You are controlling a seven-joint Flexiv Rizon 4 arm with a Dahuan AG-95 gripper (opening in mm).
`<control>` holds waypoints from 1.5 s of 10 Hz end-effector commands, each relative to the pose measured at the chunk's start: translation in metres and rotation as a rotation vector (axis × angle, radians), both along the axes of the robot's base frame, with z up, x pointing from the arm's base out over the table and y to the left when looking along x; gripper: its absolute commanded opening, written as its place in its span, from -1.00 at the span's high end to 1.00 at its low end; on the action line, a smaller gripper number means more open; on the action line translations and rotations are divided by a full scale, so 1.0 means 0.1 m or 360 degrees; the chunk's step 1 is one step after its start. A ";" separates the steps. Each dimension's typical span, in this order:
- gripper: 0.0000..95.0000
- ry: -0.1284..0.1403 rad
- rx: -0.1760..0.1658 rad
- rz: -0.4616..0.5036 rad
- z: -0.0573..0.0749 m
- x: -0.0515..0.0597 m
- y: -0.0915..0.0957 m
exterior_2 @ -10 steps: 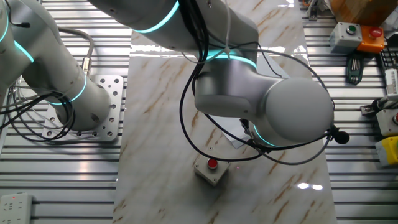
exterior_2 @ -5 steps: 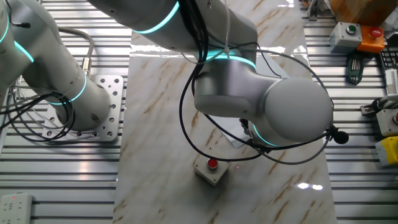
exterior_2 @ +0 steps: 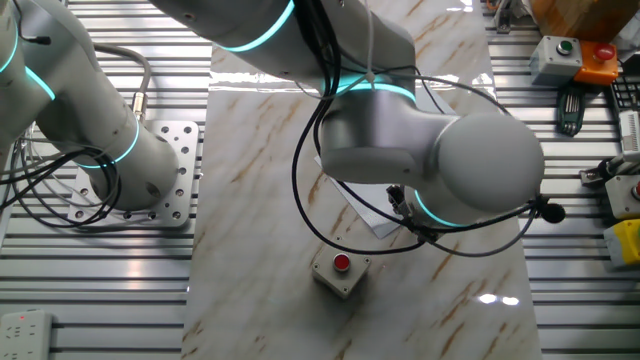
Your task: Flip over and spread out the paper that is laid flat on the table
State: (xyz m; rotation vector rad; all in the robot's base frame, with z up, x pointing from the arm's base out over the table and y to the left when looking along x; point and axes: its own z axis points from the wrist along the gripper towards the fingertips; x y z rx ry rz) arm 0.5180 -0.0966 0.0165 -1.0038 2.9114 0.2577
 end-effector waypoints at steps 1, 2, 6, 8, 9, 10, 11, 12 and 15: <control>0.20 0.0013 -0.0014 0.0006 0.00 0.00 -0.01; 0.20 0.0024 -0.0021 0.0007 -0.01 0.00 -0.01; 0.20 0.0040 -0.0032 0.0003 -0.04 -0.02 -0.01; 0.20 0.0043 -0.0034 -0.0002 -0.05 -0.04 -0.01; 0.20 0.0043 -0.0032 -0.0007 -0.06 -0.05 -0.01; 0.20 0.0047 -0.0033 -0.0009 -0.06 -0.06 -0.01; 0.20 0.0047 -0.0032 -0.0011 -0.06 -0.06 -0.01; 0.20 0.0046 -0.0031 -0.0012 -0.06 -0.06 -0.01; 0.20 0.0044 -0.0030 -0.0016 -0.06 -0.07 0.00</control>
